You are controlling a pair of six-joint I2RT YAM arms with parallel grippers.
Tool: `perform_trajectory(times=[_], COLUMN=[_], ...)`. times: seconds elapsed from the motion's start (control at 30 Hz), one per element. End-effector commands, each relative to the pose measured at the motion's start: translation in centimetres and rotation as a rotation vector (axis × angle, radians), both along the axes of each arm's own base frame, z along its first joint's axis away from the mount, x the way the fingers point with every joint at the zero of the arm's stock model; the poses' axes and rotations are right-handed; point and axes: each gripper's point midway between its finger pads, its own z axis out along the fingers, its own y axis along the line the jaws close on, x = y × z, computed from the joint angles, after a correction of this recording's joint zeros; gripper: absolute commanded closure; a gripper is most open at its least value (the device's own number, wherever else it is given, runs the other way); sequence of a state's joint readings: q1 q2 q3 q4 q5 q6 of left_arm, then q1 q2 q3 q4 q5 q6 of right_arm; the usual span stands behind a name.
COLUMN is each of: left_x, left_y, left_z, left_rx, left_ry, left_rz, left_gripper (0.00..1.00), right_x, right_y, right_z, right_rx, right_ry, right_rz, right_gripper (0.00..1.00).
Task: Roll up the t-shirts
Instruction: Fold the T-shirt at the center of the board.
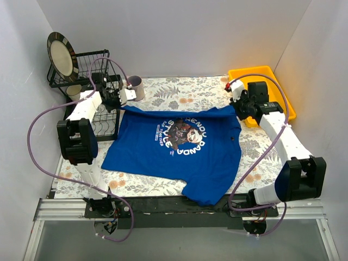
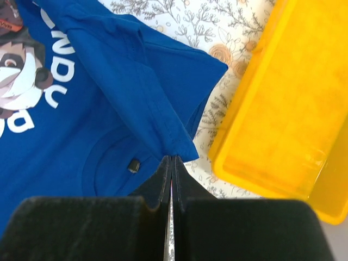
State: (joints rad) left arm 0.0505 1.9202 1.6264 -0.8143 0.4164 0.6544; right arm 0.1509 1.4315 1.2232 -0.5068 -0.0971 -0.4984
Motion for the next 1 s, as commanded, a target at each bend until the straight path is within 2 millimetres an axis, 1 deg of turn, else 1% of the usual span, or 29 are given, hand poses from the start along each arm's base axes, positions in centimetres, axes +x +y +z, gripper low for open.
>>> perform_trajectory(times=[0.0,0.03,0.07,0.1,0.13,0.17,0.23,0.47,0.5,0.53,0.6,0.67,0.7,0.87,0.93,0.97], left_x=[-1.1,-1.6,-1.8,-2.1,-2.6,-2.8,-3.2,-5.6,-6.2,-6.6,-7.6,-8.2,-8.7,-9.3,-9.4,-9.9], left_y=[-0.5,-0.6,-0.5,-0.4,-0.2,-0.1,0.1,0.2,0.2,0.1,0.3,0.4,0.5,0.6,0.9,1.0], left_z=[3.7,3.1,2.9,2.8,2.1,2.2,1.7,0.3,-0.3,-0.3,-1.2,-1.4,-1.9,-2.6,-2.7,-2.9], left_rx=[0.029,0.037,0.048,0.056,0.070,0.087,0.105,0.128,0.132,0.136,0.147,0.152,0.158,0.145,0.150,0.160], left_ry=[-0.126,-0.114,-0.113,-0.111,-0.094,-0.103,-0.088,-0.010,0.006,0.006,0.035,0.044,0.062,0.093,0.105,0.131], left_rz=[-0.101,-0.115,-0.122,-0.128,-0.131,-0.147,-0.154,-0.175,-0.179,-0.185,-0.187,-0.184,-0.179,-0.138,-0.119,-0.117], left_gripper=[1.00,1.00,1.00,1.00,1.00,1.00,1.00,1.00,1.00,1.00,1.00,1.00,1.00,1.00,1.00,1.00], right_x=[-2.5,-3.1,-3.5,-4.3,-4.8,-5.3,-6.5,-9.5,-9.8,-10.1,-11.0,-12.2,-12.7,-15.6,-17.4,-18.3], right_y=[-0.6,-0.6,-0.6,-0.8,-0.7,-0.6,-0.5,0.0,0.1,0.1,0.4,0.7,0.8,1.6,1.8,2.2], right_z=[0.3,0.6,0.5,-0.2,-0.1,-0.4,-1.1,-3.0,-3.2,-3.3,-3.8,-4.3,-4.4,-5.7,-6.4,-6.4], right_rx=[-0.010,-0.009,-0.010,-0.012,-0.007,0.000,0.006,0.034,0.037,0.038,0.038,0.044,0.039,0.049,0.046,0.062], right_ry=[0.002,-0.009,-0.004,0.020,0.020,0.030,0.061,0.121,0.128,0.131,0.161,0.194,0.198,0.260,0.319,0.349], right_rz=[0.006,0.008,0.009,0.009,0.014,0.019,0.028,0.069,0.079,0.087,0.115,0.148,0.174,0.277,0.340,0.377], right_gripper=[0.99,0.99,0.99,0.99,0.99,0.99,0.99,0.99,0.99,0.99,0.99,0.99,0.99,0.99,0.99,0.93])
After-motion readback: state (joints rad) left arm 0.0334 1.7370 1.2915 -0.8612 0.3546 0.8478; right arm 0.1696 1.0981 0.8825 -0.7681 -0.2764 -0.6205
